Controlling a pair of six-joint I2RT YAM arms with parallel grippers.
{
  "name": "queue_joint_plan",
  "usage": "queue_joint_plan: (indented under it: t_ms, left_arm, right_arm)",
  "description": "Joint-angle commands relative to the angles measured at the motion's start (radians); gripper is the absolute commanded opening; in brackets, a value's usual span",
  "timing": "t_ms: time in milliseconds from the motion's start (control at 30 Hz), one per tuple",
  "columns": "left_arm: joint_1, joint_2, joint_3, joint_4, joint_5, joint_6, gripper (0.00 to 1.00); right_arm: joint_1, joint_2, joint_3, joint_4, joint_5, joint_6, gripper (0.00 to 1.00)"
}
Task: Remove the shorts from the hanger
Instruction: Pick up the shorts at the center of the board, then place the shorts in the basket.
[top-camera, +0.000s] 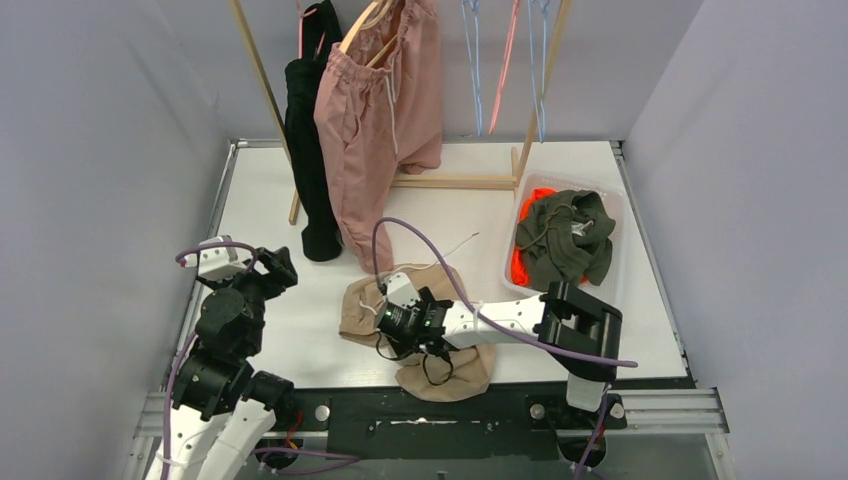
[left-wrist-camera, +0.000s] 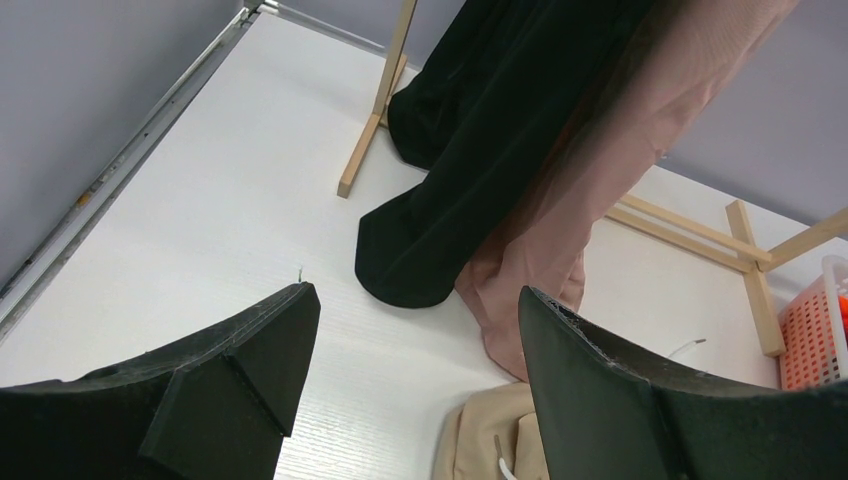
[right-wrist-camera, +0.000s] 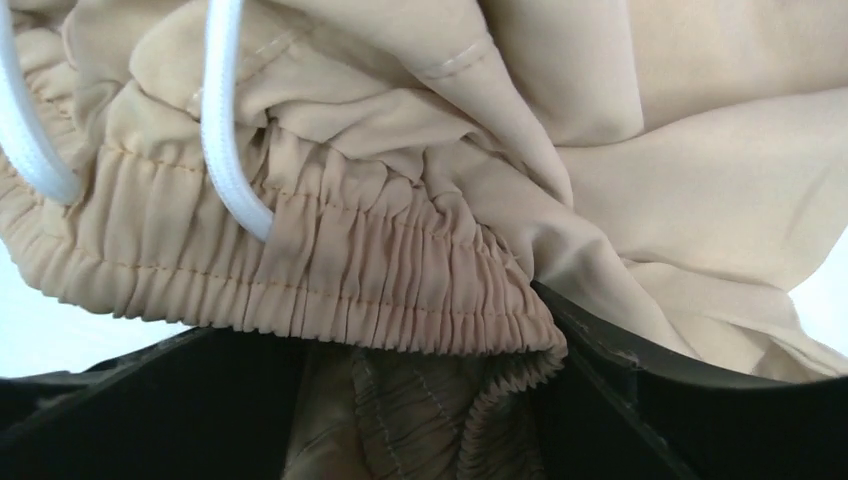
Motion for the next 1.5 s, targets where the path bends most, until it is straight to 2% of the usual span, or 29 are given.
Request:
queue_joint_plan:
  t_ms: [0, 67, 133, 167, 200, 300, 633, 767, 933, 1167, 1267, 1400, 1467]
  left_arm:
    - [0.006, -0.012, 0.005, 0.057, 0.025, 0.015, 0.73]
    - [0.007, -0.013, 0.004, 0.056, 0.026, 0.014, 0.73]
    - [0.007, -0.013, 0.004, 0.057, 0.026, 0.014, 0.73]
    - [0.007, -0.013, 0.005, 0.056, 0.026, 0.014, 0.73]
    - [0.007, -0.014, 0.004, 0.057, 0.026, 0.015, 0.73]
    - [0.007, -0.015, 0.003, 0.057, 0.028, 0.014, 0.73]
    - [0.007, -0.017, 0.000, 0.063, 0.033, 0.018, 0.73]
    - [0.006, -0.016, -0.001, 0.064, 0.031, 0.018, 0.73]
    - [0.006, -0.015, -0.002, 0.065, 0.033, 0.020, 0.73]
    - [0.007, -0.012, -0.002, 0.066, 0.034, 0.020, 0.73]
    - [0.007, -0.010, -0.001, 0.066, 0.035, 0.020, 0.73]
    - [0.008, -0.008, -0.003, 0.069, 0.037, 0.022, 0.73]
    - [0.008, -0.007, -0.003, 0.070, 0.039, 0.022, 0.73]
  right_arm:
    - [0.005, -0.014, -0.052, 0.022, 0.071, 0.022, 0.60]
    - [0.003, -0.049, -0.083, 0.063, 0.080, 0.034, 0.43]
    - [0.003, -0.094, -0.101, 0.088, 0.115, 0.049, 0.10]
    - [0.002, -0.120, -0.108, 0.096, 0.140, 0.055, 0.02]
    - [0.003, -0.154, -0.113, 0.100, 0.162, 0.055, 0.00]
    - [0.003, -0.266, -0.107, 0.088, 0.241, 0.036, 0.00]
    - [0.006, -0.661, 0.016, -0.140, 0.623, 0.029, 0.00]
    - [0.006, -0.785, 0.029, -0.177, 0.692, 0.034, 0.00]
    - [0.006, -0.846, 0.096, -0.267, 0.819, 0.047, 0.00]
    - [-0.003, -0.801, 0.284, -0.471, 1.092, 0.113, 0.00]
    - [-0.047, -0.813, 0.293, -0.404, 1.155, 0.018, 0.00]
    - [-0.211, -0.864, 0.193, -0.112, 1.094, -0.305, 0.00]
    - [-0.254, -0.877, 0.162, -0.083, 1.078, -0.314, 0.00]
